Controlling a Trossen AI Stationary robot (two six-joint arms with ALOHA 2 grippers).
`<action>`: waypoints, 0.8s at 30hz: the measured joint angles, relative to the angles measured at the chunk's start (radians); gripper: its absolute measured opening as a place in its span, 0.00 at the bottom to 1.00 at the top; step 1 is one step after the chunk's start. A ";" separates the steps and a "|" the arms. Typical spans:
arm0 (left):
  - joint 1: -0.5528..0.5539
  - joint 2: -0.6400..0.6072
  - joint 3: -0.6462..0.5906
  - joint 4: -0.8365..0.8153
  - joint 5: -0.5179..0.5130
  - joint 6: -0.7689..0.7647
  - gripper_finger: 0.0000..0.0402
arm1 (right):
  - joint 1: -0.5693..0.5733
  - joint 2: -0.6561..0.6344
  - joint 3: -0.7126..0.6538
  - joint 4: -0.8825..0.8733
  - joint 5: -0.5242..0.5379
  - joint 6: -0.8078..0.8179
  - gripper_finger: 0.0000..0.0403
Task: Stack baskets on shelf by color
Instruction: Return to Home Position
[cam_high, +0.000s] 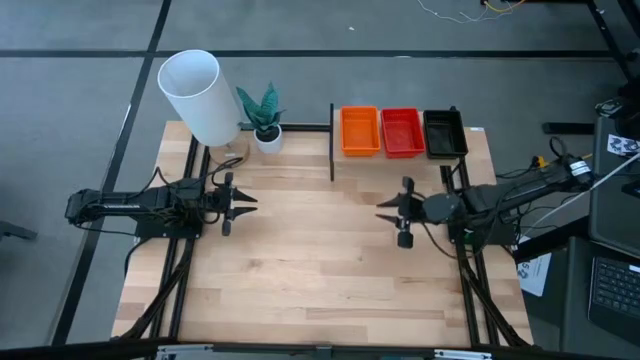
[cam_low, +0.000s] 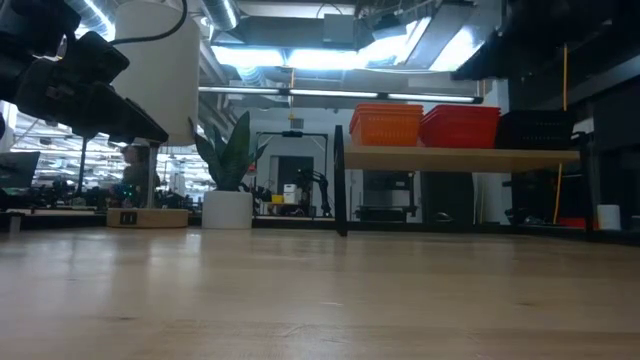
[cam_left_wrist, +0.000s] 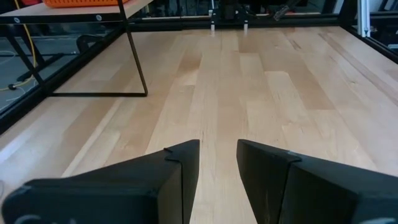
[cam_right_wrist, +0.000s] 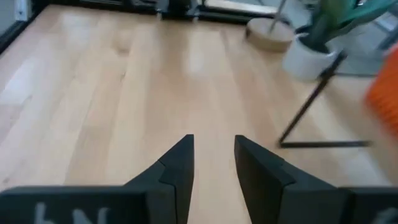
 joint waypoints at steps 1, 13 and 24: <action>0.000 0.000 0.000 0.000 0.000 0.000 0.25 | 0.004 0.000 -0.044 0.050 -0.013 0.015 0.29; 0.000 0.000 0.000 0.000 0.000 0.000 0.25 | 0.012 -0.133 -0.428 0.457 0.020 -0.057 0.29; 0.000 0.000 0.000 0.000 0.000 0.000 0.25 | -0.069 -0.422 -0.499 0.477 0.019 -0.088 0.29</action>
